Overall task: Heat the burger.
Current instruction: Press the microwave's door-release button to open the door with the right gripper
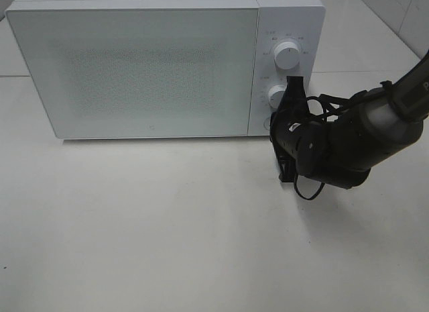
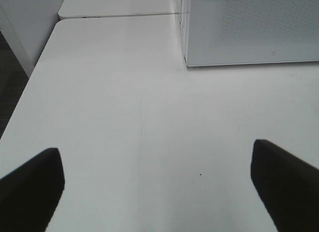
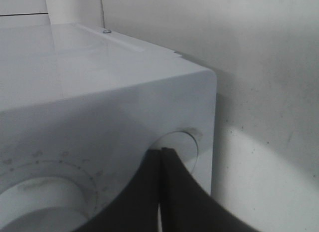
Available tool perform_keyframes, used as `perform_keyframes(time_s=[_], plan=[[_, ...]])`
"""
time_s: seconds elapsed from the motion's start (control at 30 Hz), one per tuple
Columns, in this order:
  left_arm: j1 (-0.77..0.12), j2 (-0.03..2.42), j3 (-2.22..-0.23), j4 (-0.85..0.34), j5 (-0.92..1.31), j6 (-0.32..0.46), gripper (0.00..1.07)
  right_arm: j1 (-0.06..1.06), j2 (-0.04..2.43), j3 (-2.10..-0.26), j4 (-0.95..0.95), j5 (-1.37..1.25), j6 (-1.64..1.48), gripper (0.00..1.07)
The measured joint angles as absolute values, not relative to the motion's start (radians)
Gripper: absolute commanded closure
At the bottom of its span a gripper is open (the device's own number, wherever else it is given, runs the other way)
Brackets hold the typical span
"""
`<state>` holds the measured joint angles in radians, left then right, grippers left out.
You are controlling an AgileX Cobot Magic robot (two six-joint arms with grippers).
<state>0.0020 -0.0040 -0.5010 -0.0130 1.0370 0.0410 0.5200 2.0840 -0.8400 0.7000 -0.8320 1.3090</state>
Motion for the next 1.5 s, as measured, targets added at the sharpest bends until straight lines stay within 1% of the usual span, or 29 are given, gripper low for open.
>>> perform_keyframes(time_s=[0.63,1.03,1.5], plan=[[0.002,-0.004,-0.501,-0.013,1.037,0.041,0.12,0.505,2.125,-0.867,0.696,-0.833,1.316,1.07],[0.002,-0.004,-0.501,-0.013,1.037,0.041,0.12,0.520,2.165,-0.930,0.721,-0.852,1.317,1.07],[0.002,-0.004,-0.501,-0.013,1.037,0.041,0.12,0.525,2.170,-0.940,0.743,-0.850,1.308,1.07]])
